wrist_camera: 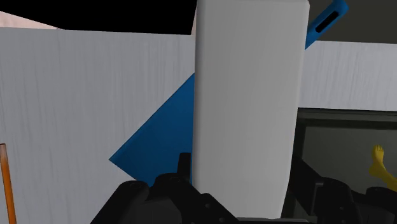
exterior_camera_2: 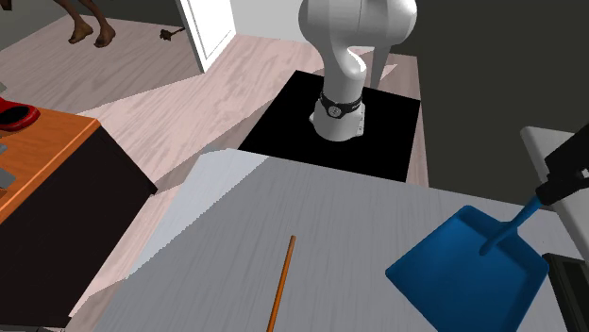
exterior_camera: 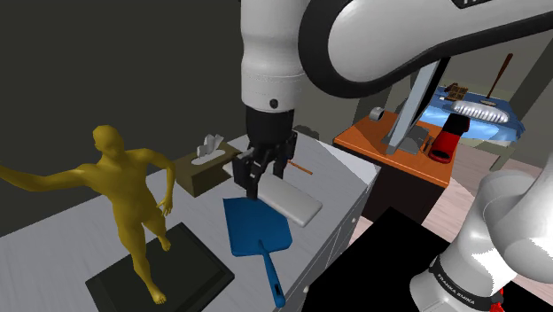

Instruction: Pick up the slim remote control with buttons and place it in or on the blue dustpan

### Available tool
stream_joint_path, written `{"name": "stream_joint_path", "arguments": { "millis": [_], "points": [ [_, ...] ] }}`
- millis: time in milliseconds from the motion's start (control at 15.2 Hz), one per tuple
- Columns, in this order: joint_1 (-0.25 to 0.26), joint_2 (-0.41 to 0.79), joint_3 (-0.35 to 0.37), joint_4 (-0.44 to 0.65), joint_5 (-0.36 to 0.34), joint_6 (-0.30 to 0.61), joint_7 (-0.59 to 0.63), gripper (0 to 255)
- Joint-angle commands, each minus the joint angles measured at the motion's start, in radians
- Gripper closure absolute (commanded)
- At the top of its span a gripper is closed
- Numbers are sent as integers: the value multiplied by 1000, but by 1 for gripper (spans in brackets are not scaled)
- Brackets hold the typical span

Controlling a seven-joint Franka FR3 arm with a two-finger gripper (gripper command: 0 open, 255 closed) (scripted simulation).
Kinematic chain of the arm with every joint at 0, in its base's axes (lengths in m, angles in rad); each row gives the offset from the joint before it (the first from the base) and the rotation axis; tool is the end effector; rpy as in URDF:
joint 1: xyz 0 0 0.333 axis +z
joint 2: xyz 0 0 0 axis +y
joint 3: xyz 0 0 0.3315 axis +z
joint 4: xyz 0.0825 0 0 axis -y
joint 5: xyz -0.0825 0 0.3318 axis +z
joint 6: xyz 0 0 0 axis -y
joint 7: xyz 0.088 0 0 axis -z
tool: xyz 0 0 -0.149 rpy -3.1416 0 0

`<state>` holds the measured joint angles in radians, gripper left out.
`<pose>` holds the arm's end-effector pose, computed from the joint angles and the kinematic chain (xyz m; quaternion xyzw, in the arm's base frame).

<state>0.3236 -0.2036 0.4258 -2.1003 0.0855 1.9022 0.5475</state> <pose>0.3138 0.3182 0.4889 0.9966 0.0826 -0.0035 0.0045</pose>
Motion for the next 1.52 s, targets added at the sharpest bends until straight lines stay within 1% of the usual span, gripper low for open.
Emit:
{"name": "stream_joint_path", "arguments": {
  "millis": [0,726,1254,1320,1452],
  "points": [
    [5,10,10,-10,-1,20,15,255],
    [6,59,23,-124,-16,179,28,255],
    [6,59,23,-124,-16,179,28,255],
    [6,59,23,-124,-16,179,28,0],
    [6,59,23,-124,-16,179,28,0]
  ]
}}
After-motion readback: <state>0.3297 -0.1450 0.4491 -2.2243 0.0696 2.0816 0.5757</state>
